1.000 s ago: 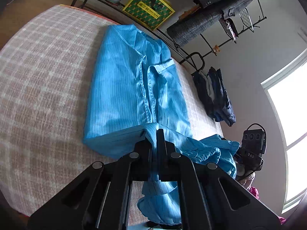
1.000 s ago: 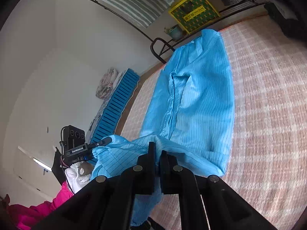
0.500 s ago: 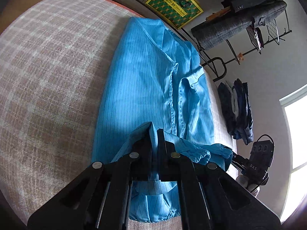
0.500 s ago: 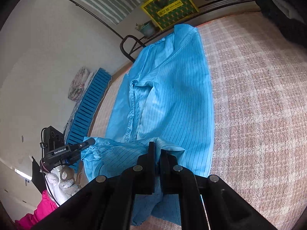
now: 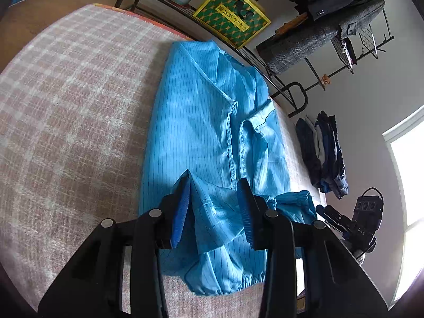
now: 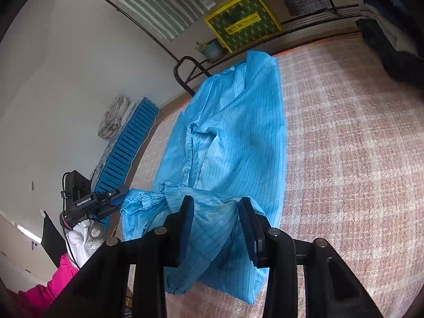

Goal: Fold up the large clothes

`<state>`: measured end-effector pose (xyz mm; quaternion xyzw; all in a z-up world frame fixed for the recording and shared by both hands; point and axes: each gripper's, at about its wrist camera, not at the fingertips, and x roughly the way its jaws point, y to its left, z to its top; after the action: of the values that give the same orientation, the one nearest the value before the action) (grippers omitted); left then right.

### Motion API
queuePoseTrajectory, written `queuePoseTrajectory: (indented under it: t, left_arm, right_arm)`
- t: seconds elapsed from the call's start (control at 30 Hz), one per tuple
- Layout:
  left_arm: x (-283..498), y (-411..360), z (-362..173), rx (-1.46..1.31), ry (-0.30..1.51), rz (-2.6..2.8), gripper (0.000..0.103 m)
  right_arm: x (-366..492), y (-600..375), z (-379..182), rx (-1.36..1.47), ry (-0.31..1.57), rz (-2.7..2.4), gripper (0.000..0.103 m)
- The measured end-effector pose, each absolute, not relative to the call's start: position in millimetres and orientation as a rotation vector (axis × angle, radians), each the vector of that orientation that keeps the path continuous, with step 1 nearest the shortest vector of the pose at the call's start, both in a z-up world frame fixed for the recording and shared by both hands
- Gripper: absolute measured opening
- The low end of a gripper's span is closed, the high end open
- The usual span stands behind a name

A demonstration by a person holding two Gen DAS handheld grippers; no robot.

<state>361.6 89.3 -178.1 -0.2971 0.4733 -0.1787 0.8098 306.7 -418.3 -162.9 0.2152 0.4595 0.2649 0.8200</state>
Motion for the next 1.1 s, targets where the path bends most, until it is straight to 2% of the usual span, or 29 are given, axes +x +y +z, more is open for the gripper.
queuePoseTrajectory:
  t: [0.17, 0.27, 0.5, 0.63, 0.73, 0.87, 0.93, 1.03, 1.1]
  left_arm:
    - [324, 114, -182, -0.572, 1.019, -0.355, 0.036]
    - [314, 115, -199, -0.565, 1.080, -0.351, 0.036]
    - [323, 79, -219, -0.529, 1.169, -0.419, 0.036]
    - [345, 71, -219, -0.613, 1.151, -0.434, 0.036]
    - [363, 81, -211, -0.716, 1.081, -0.377, 0.036]
    - [373, 92, -197, -0.728, 0.999, -0.320, 0.036]
    - [373, 96, -191, -0.660, 0.980, -0.280, 0.038]
    - [369, 105, -195, -0.618, 0.987, -0.239, 0.053]
    - [368, 109, -206, -0.621, 1.013, -0.230, 0.053]
  right_arm:
    - [276, -445, -162, 0.426, 0.973, 0.610, 0.026]
    - [269, -429, -171, 0.355, 1.022, 0.669, 0.024]
    - [272, -356, -192, 0.088, 1.099, 0.748, 0.024]
    - [295, -343, -186, 0.072, 1.065, 0.702, 0.024]
    - [314, -344, -166, 0.109, 0.980, 0.649, 0.032]
    - [333, -356, -145, 0.206, 0.885, 0.590, 0.056]
    - [336, -359, -139, 0.217, 0.870, 0.588, 0.057]
    - [335, -365, -140, 0.191, 0.876, 0.539, 0.057]
    - [336, -375, -145, 0.219, 0.904, 0.509, 0.057]
